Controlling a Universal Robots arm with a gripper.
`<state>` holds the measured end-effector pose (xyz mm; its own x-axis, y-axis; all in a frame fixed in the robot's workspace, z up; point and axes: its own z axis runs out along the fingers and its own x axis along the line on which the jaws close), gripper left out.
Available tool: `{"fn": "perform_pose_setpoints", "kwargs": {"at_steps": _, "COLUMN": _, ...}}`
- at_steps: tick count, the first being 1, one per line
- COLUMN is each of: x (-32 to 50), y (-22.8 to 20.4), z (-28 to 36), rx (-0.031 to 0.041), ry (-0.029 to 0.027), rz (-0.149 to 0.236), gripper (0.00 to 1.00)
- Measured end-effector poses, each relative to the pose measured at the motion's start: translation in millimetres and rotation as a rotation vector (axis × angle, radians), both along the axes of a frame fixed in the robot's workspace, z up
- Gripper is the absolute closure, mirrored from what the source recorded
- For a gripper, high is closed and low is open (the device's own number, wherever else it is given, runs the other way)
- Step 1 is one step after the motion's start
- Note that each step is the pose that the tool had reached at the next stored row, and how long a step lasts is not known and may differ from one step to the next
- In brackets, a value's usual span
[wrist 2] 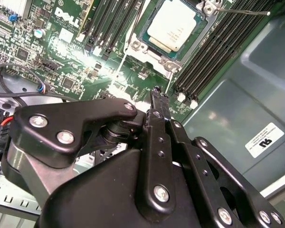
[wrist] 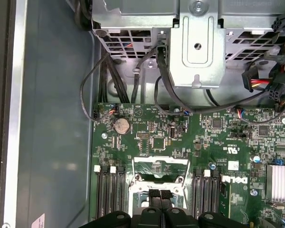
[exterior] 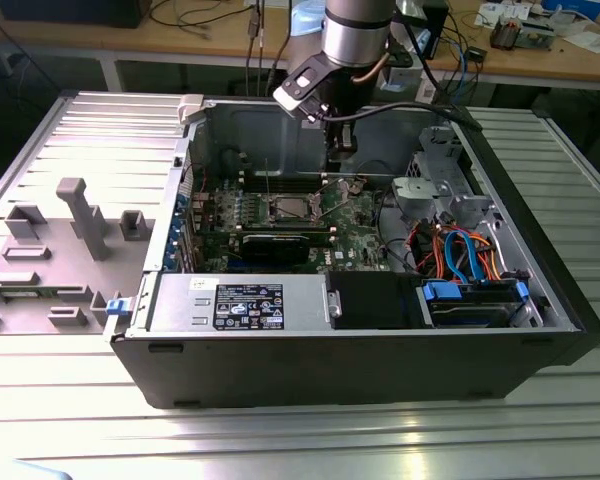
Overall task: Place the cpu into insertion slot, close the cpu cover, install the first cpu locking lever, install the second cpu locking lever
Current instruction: 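Close the cpu cover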
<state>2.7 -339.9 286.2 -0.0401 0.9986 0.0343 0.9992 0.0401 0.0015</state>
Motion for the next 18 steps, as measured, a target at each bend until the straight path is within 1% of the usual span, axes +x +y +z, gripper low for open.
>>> {"fn": "perform_pose_setpoints", "kwargs": {"at_steps": 2, "x": 1.6, "y": 0.1, "z": -1.3, "rx": 0.0002, "ry": -0.0001, "rz": 0.0, "gripper": 0.89}}
{"fn": "perform_pose_setpoints", "kwargs": {"at_steps": 4, "x": 2.2, "y": 0.0, "z": -6.9, "rx": 0.0001, "ry": -0.0001, "rz": 0.0, "gripper": 0.89}}
{"fn": "perform_pose_setpoints", "kwargs": {"at_steps": 5, "x": 2.6, "y": 0.0, "z": -7.6, "rx": 0.0, "ry": 0.0, "rz": 0.0, "gripper": 0.89}}
{"fn": "perform_pose_setpoints", "kwargs": {"at_steps": 9, "x": 6.0, "y": 0.0, "z": -8.3, "rx": 0.0, "ry": 0.0, "rz": 0.0, "gripper": 0.89}}
{"fn": "perform_pose_setpoints", "kwargs": {"at_steps": 13, "x": 13.8, "y": 0.0, "z": -8.7, "rx": 0.0001, "ry": 0.0, "rz": 0.0, "gripper": 0.89}}
{"fn": "perform_pose_setpoints", "kwargs": {"at_steps": 18, "x": 15.4, "y": 0.0, "z": -8.8, "rx": 0.0, "ry": 0.0, "rz": 0.0, "gripper": 0.89}}
